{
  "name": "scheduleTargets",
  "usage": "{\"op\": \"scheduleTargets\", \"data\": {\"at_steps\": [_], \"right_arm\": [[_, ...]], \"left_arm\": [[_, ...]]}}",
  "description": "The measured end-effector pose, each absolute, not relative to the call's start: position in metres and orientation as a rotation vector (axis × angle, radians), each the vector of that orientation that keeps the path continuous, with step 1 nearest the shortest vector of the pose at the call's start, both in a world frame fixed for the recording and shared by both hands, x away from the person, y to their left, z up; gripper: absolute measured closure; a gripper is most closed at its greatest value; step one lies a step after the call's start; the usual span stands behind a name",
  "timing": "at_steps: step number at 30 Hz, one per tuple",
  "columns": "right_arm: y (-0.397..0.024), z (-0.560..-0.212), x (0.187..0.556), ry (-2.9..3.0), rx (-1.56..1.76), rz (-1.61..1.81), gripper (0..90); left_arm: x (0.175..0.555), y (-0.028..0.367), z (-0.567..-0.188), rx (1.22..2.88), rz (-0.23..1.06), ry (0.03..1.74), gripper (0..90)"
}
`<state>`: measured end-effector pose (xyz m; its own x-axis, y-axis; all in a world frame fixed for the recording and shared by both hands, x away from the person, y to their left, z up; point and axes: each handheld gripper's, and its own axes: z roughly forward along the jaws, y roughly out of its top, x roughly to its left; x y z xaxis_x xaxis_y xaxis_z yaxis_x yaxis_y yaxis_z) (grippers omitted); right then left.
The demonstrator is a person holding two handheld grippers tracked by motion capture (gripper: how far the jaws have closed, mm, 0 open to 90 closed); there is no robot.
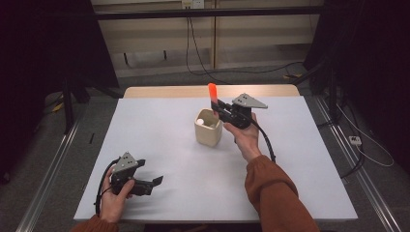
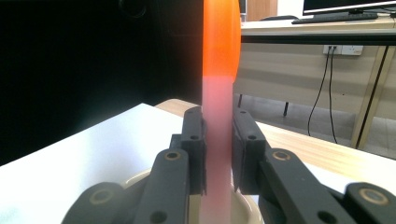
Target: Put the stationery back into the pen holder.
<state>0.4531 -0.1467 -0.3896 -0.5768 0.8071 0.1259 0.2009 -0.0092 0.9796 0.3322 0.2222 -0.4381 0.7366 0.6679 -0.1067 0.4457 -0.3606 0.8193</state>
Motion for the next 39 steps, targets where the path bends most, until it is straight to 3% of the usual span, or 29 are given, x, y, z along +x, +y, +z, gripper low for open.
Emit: {"op": "scheduleTargets", "data": {"at_steps": [7,12,31,39], "right_arm": [[-0.143,-0.4,0.455,1.826,1.03,1.577,77.4],[-0.141,-0.402,0.455,1.84,1.033,1.546,70.5],[-0.167,-0.39,0.429,1.879,1.062,1.489,18.5],[-0.179,-0.396,0.407,1.956,1.06,1.401,10.1]], "left_arm": [[0.331,0.221,-0.438,2.024,0.282,0.832,6.0],[0.332,0.221,-0.439,2.028,0.287,0.838,6.1],[0.332,0.223,-0.438,2.012,0.298,0.846,6.0],[0.333,0.225,-0.436,1.987,0.307,0.852,6.0]]}}
